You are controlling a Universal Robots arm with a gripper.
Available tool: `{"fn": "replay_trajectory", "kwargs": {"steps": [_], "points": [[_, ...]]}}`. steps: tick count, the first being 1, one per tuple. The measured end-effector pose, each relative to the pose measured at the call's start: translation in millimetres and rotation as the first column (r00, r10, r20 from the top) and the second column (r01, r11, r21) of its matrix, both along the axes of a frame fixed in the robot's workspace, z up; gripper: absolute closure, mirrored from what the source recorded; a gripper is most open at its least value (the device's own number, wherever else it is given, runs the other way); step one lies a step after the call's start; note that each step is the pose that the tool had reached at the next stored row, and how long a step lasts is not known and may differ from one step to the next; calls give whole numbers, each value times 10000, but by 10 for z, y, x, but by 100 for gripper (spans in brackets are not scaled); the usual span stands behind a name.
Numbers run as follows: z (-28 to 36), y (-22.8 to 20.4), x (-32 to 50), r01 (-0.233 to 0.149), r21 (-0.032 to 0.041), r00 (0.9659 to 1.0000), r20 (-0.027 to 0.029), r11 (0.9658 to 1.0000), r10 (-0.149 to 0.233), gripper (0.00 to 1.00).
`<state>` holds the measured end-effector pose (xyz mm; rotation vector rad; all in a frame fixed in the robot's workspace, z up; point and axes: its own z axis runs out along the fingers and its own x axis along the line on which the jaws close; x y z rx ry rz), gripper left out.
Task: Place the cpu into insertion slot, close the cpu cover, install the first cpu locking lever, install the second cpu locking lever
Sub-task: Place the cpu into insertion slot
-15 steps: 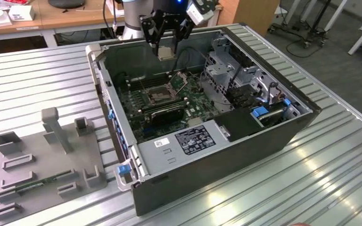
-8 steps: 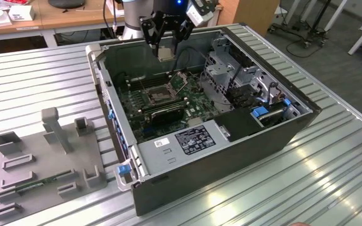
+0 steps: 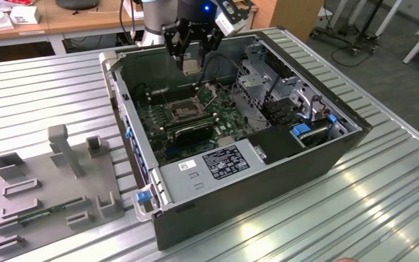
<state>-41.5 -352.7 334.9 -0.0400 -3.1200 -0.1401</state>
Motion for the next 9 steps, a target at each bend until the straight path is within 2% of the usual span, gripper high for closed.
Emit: {"fn": "replay_trajectory", "kwargs": {"steps": [9], "points": [[-6, 0, 0, 0, -1, 10000, 0, 10000, 0, 46]]}}
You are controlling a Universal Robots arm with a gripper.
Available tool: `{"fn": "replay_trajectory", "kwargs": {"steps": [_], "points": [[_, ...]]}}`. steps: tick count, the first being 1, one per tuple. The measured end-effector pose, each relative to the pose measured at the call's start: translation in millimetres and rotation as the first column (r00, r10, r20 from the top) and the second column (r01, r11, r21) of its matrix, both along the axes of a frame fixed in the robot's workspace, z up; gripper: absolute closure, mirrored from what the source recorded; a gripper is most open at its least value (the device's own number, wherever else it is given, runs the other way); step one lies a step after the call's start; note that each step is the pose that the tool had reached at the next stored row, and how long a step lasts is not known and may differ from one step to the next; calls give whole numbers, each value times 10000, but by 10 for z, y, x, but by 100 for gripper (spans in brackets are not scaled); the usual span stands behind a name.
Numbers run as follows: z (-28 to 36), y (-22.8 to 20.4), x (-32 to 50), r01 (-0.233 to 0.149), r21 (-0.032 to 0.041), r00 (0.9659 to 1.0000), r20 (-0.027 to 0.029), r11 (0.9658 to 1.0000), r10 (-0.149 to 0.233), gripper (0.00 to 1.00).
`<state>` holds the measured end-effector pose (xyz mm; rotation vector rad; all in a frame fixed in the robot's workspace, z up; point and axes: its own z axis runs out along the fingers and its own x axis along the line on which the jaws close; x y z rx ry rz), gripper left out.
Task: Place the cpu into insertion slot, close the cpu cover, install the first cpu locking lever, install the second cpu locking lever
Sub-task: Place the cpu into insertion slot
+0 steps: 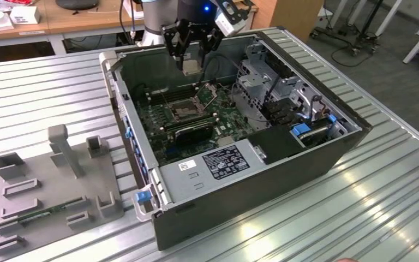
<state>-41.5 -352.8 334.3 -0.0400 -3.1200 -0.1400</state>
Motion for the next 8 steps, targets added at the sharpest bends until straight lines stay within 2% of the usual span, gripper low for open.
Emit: {"fn": "replay_trajectory", "kwargs": {"steps": [5, 8], "points": [[-9, 0, 0, 4, 4, 10000, 2, 10000, -4, 46], [-45, 0, -7, 5, 0, 10000, 0, 10000, -5, 46]]}}
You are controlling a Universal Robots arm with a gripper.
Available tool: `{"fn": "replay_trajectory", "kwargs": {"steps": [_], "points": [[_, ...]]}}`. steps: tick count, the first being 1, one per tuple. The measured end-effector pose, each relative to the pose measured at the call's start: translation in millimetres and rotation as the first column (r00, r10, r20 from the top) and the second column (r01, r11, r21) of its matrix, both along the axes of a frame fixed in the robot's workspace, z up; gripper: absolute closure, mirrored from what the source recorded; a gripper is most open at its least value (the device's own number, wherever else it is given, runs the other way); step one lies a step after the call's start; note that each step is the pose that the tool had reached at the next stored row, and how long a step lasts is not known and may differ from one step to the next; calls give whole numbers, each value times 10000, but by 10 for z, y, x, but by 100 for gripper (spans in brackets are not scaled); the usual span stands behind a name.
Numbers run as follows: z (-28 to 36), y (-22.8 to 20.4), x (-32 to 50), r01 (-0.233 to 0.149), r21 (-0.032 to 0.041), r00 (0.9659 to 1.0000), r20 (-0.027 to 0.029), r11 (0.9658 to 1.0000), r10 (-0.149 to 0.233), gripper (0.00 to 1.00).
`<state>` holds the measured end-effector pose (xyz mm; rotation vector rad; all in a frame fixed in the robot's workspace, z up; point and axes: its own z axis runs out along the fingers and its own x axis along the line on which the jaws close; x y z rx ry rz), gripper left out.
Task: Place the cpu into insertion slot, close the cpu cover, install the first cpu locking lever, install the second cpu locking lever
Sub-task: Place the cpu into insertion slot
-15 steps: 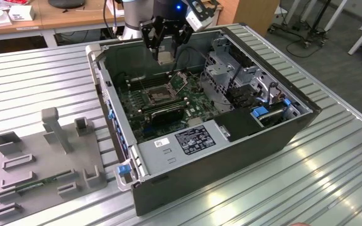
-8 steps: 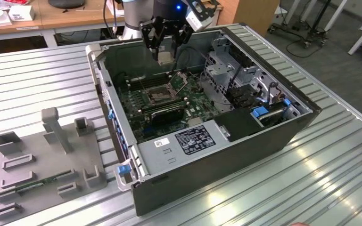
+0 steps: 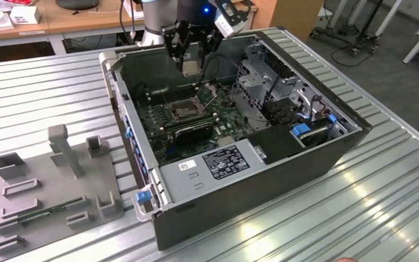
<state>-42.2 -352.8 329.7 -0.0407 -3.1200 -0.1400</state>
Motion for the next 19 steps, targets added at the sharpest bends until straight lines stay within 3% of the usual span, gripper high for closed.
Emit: {"fn": "replay_trajectory", "kwargs": {"steps": [10, 19], "points": [[-111, 8, -38, 25, 1, 10000, 0, 10000, -25, 46], [-120, 9, -41, 26, 0, 10000, 0, 10000, -26, 46]]}}
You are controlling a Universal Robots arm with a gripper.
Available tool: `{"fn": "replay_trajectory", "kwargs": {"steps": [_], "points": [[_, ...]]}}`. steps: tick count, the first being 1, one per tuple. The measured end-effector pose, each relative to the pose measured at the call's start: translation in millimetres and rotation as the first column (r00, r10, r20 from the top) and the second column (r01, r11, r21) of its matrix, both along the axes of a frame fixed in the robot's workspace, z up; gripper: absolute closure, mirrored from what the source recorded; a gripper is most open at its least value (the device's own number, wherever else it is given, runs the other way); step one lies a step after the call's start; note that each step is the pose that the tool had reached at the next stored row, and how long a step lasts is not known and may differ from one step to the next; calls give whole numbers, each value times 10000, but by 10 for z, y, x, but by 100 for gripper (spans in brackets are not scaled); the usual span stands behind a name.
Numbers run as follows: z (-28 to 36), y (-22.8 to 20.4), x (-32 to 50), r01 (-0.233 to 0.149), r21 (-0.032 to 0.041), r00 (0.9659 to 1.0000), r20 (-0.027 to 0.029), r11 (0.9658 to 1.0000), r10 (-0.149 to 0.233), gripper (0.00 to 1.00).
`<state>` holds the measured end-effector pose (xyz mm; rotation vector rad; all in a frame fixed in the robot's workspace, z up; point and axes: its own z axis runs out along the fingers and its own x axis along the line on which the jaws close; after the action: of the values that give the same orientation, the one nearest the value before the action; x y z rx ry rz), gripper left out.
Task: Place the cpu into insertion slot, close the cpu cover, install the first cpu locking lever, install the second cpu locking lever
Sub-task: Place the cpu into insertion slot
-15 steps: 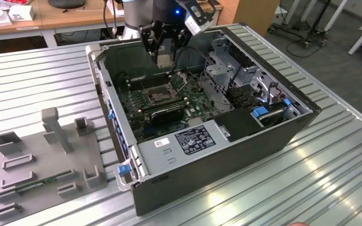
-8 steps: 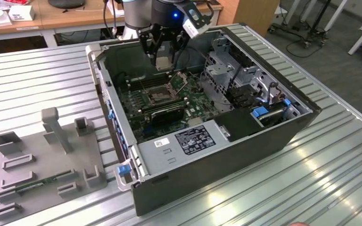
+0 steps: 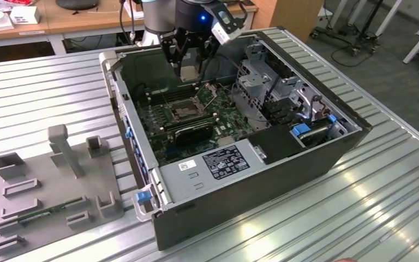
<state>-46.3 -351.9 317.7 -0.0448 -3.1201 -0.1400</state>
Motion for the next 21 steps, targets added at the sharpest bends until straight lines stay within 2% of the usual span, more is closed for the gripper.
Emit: {"fn": "replay_trajectory", "kwargs": {"steps": [3, 6, 9, 11, 14, 16, 19, 21], "points": [[-2, 0, 0, 125, 0, 9999, 0, 9999, -125, 46], [-10, 0, 0, 596, 1, 9982, 0, 9982, -596, 46], [-20, 0, 0, 1134, 0, 9936, 0, 9936, -1134, 46], [-27, 0, 0, 1489, 0, 9888, 0, 9888, -1489, 46], [-37, 0, 0, 2038, 1, 9790, 0, 9790, -2038, 46], [-45, 0, 0, 2389, 1, 9711, 0, 9711, -2389, 46], [-55, 0, 0, 2920, 0, 9564, 0, 9564, -2920, 46], [-62, 0, 0, 3261, 0, 9453, 0, 9453, -3261, 46]]}}
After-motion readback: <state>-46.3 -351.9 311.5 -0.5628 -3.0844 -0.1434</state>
